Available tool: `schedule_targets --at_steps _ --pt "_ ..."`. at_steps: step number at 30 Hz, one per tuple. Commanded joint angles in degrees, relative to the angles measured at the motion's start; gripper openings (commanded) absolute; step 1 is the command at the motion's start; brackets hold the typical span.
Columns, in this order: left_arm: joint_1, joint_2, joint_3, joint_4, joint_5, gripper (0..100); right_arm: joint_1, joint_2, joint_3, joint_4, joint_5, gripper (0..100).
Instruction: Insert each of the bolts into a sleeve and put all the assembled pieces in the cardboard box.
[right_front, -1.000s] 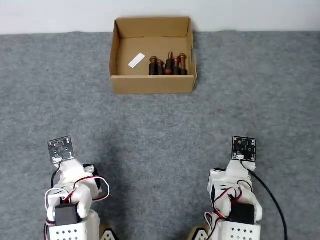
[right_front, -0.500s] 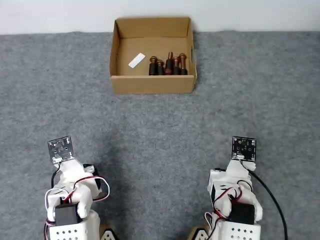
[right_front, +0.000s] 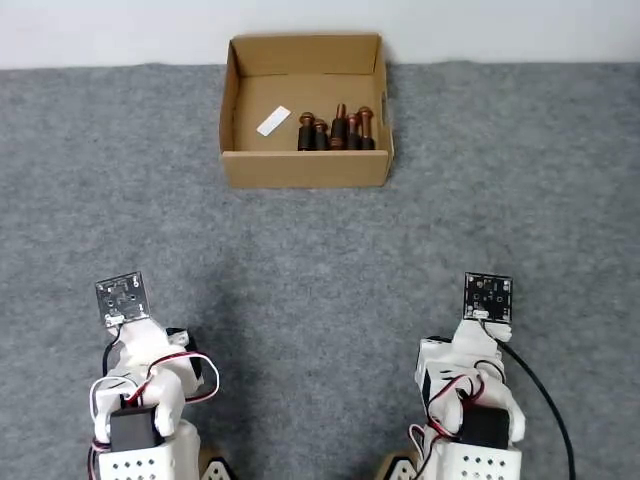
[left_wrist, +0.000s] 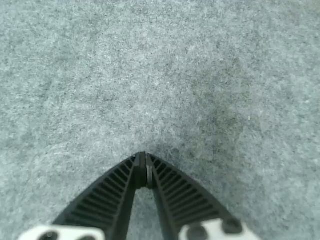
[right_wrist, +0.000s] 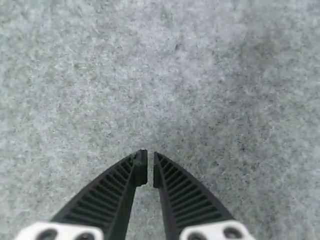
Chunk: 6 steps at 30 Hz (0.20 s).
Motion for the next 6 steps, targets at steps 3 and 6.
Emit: schedule_targets --at_steps 3,6 --pt "-0.18 -0.53 -0.40 0.09 0.70 0 0.48 -0.40 1.05 -0.40 0.62 0.9" --pt "-0.18 -0.53 -0.40 0.09 0.70 0 0.48 -0.40 1.05 -0.40 0.62 0.9"
